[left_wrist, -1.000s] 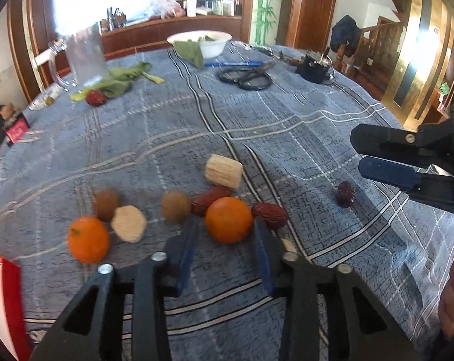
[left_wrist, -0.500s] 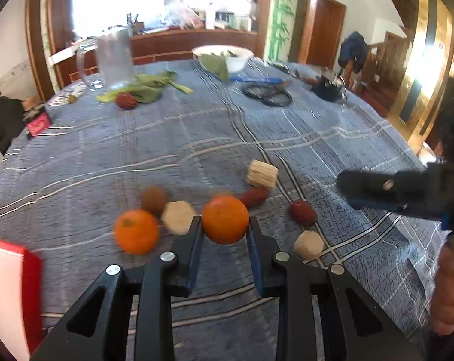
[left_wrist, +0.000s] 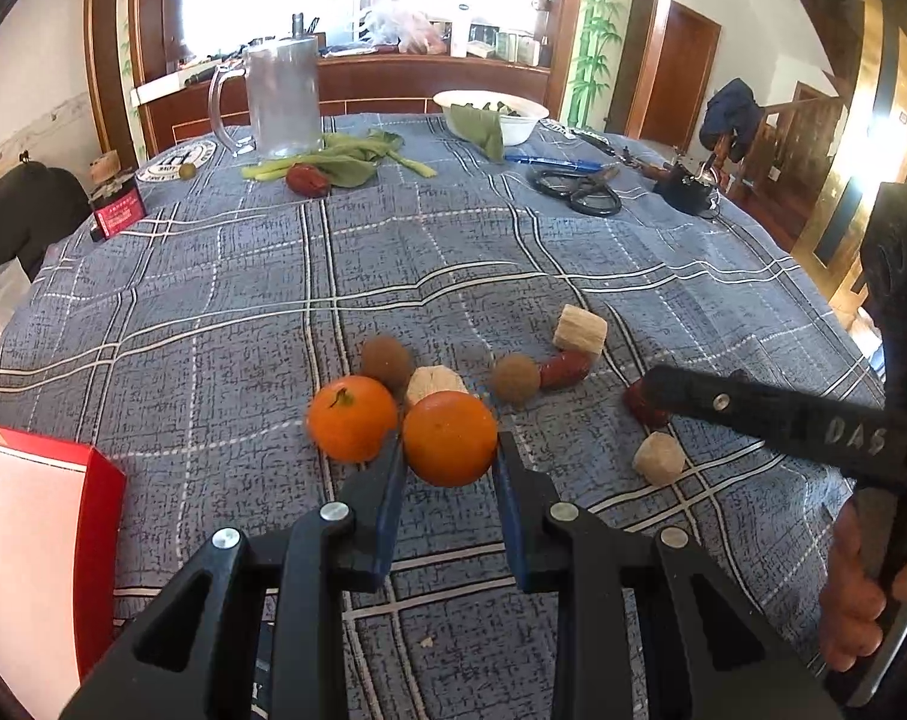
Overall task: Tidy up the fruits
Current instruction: 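Hold the orange in the left tool while the right tool grasps a red date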
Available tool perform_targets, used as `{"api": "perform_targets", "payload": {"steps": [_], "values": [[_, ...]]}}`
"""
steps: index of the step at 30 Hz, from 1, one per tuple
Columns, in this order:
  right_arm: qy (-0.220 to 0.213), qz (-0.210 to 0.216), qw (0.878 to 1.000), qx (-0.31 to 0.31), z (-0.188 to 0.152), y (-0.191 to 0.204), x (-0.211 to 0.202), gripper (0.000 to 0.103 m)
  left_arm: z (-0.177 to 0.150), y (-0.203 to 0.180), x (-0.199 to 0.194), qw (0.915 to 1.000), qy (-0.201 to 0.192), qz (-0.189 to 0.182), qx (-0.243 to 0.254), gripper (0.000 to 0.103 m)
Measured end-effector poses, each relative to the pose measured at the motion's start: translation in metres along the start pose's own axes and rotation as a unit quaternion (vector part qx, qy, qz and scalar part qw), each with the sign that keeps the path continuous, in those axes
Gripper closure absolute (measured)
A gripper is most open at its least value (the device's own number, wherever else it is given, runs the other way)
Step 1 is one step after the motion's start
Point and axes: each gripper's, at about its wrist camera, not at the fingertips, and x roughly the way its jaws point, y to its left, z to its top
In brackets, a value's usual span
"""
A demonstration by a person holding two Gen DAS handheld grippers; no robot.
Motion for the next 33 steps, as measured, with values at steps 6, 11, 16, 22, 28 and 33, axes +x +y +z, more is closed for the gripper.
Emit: {"api": "perform_targets", "payload": {"steps": [6,11,16,22,28,33], "values": [[0.008,-0.038,0.998,-0.040,-0.005,0.013,0.015,0.065,0.000,0.003,0.000,1.0000,0.001,0.007,-0.005,0.075],[0.000,-0.067,0.996,-0.065,-0.008,0.018,0.017,0.074,-0.002,0.003,0.003,0.9999,0.005,0.011,-0.004,0.075],[-0.002,-0.076,0.995,-0.063,-0.007,0.015,0.016,0.083,-0.002,0.005,0.004,0.9999,0.006,0.010,-0.005,0.075],[-0.023,-0.060,0.997,-0.040,-0.004,0.010,0.004,0.083,-0.001,0.008,0.003,0.9998,0.001,0.015,-0.011,0.075],[-0.060,-0.054,0.996,-0.041,-0.001,0.014,-0.010,0.083,0.000,0.010,-0.001,0.9994,-0.010,0.032,-0.012,0.075],[-0.060,-0.055,0.996,-0.042,-0.002,0.014,-0.010,0.083,0.000,0.011,-0.008,0.9979,-0.028,0.057,-0.009,0.075]]}}
